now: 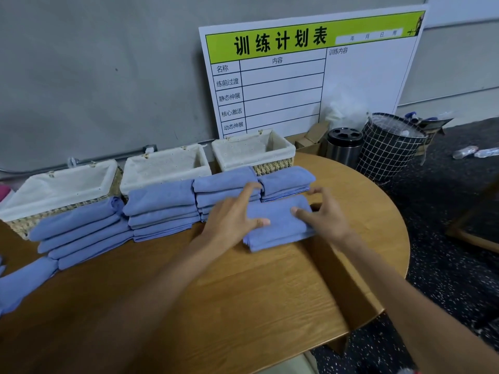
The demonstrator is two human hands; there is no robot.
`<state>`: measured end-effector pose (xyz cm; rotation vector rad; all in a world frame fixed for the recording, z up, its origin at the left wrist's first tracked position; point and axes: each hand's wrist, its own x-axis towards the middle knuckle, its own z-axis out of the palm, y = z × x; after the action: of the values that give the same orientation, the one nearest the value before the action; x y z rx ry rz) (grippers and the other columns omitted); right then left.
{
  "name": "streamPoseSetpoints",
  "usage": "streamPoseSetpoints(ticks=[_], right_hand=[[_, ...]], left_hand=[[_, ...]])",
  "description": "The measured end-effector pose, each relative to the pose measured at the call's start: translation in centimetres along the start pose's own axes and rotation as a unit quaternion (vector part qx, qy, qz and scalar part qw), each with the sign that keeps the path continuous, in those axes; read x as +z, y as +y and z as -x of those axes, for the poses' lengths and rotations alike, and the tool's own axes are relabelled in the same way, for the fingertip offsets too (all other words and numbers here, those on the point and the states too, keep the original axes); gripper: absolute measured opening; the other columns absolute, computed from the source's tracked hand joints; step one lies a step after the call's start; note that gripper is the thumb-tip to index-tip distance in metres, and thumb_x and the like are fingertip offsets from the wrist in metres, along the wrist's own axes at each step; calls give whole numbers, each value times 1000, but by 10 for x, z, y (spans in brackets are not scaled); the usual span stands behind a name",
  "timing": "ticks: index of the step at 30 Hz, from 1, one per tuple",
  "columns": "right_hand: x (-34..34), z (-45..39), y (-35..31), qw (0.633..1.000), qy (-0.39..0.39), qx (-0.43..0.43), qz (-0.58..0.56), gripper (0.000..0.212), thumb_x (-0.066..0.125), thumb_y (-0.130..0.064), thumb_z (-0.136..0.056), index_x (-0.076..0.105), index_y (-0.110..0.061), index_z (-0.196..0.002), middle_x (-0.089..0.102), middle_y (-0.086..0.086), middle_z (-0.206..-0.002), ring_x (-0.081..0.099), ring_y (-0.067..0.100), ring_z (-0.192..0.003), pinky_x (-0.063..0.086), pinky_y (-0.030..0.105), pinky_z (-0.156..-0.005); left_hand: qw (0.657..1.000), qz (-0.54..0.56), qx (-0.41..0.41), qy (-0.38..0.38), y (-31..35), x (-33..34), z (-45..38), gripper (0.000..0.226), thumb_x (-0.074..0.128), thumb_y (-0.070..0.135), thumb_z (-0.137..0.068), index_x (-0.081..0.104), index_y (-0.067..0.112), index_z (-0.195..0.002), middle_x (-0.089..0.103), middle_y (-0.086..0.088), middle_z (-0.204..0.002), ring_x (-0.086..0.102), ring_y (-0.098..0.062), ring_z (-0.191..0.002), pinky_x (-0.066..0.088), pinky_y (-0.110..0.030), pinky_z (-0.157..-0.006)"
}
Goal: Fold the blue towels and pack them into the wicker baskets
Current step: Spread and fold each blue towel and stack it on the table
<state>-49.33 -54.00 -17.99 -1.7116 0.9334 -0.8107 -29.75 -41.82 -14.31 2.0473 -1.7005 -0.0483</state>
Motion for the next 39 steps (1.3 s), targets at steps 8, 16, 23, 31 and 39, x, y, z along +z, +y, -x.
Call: streamPoseSetpoints(ticks=[8,16,23,31,39], right_hand=[[-50,-122,-39,997,70,-19,1,51,83,-27,-80,41,-11,-105,46,-2,-88,47,12,-72,42,23,-51],[-30,-184,4,993,45,59,94,44,80,-38,-81,44,-15,-93,48,3,-81,46,17,-74,37,30,-58],[-16,-180,25,993,51,64,90,43,75,-44,-84,42,-16,-86,44,6,-77,43,18,-71,35,33,-61],[-7,-168,8,970,116,52,205,45,72,-50,-85,43,-18,-72,44,0,-63,46,20,-59,37,33,-54],[6,-91,-38,904,295,-108,289,31,61,-44,-94,62,-20,-113,53,11,-117,52,33,-106,44,45,-85]], left_hand=[[999,13,2,51,25,-24,-126,58,79,51,-77,43,25,-114,52,4,-71,57,-27,-79,36,-35,-61],[993,-109,27,34,-7,27,-165,56,73,49,-85,41,15,-116,58,-9,-102,59,-34,-88,46,-41,-68],[962,-262,35,67,-12,41,-171,59,68,63,-82,48,22,-119,57,-5,-111,58,-30,-100,42,-44,-85],[959,-282,18,11,-2,40,-160,20,53,42,-101,66,32,-111,63,4,-114,53,-25,-110,33,-41,-92],[989,-65,84,101,-40,-38,-54,19,59,25,-98,72,27,-111,70,9,-105,62,-19,-96,47,-41,-84]])
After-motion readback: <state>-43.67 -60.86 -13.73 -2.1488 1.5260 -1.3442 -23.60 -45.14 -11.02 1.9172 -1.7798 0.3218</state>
